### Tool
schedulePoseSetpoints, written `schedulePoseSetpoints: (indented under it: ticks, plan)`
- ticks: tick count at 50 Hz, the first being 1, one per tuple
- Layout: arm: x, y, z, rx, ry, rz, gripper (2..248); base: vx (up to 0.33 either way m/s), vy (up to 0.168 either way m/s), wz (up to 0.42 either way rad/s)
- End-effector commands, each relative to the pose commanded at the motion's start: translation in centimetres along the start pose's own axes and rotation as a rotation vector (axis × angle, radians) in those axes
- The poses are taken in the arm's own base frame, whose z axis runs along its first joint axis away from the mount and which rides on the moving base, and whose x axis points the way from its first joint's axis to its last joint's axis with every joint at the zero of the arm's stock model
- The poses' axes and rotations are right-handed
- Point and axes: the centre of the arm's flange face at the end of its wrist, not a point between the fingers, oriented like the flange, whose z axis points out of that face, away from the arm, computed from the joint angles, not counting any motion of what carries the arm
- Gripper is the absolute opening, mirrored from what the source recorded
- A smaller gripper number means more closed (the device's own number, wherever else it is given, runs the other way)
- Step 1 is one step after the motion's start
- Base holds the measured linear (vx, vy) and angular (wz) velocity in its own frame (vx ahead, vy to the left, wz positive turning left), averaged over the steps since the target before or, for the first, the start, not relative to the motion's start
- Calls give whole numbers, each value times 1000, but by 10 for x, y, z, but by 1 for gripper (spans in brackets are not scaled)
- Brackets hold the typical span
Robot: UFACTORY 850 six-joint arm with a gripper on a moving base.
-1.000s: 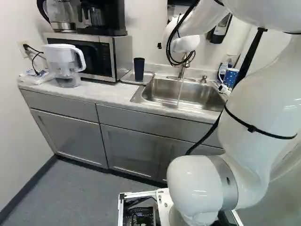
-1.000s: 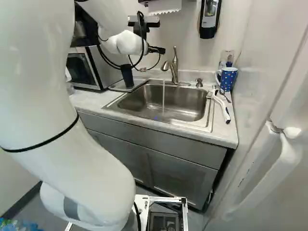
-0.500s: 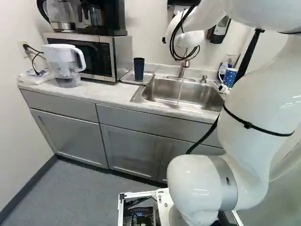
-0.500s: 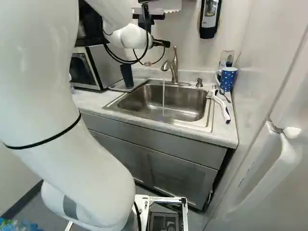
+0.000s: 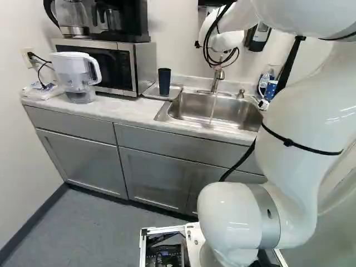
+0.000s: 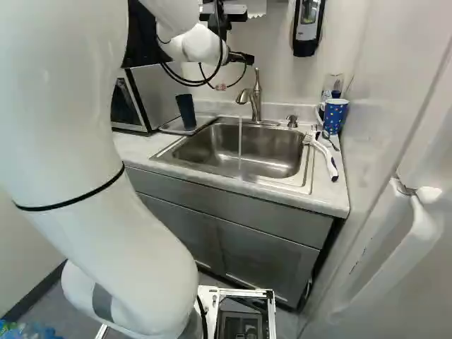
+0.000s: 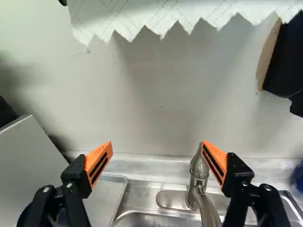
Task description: Rinse the cup and place it in the tray
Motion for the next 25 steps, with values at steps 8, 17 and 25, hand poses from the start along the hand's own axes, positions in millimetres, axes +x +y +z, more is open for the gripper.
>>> schedulePoseSetpoints:
  ticks: [8, 17, 25]
  plan:
    - [7, 0, 3, -1, -11, 0, 247, 0, 0, 0]
    - [10, 0, 6, -3, -23, 1, 247, 0, 0, 0]
    - [10, 2, 9, -5, -23, 1, 247, 0, 0, 0]
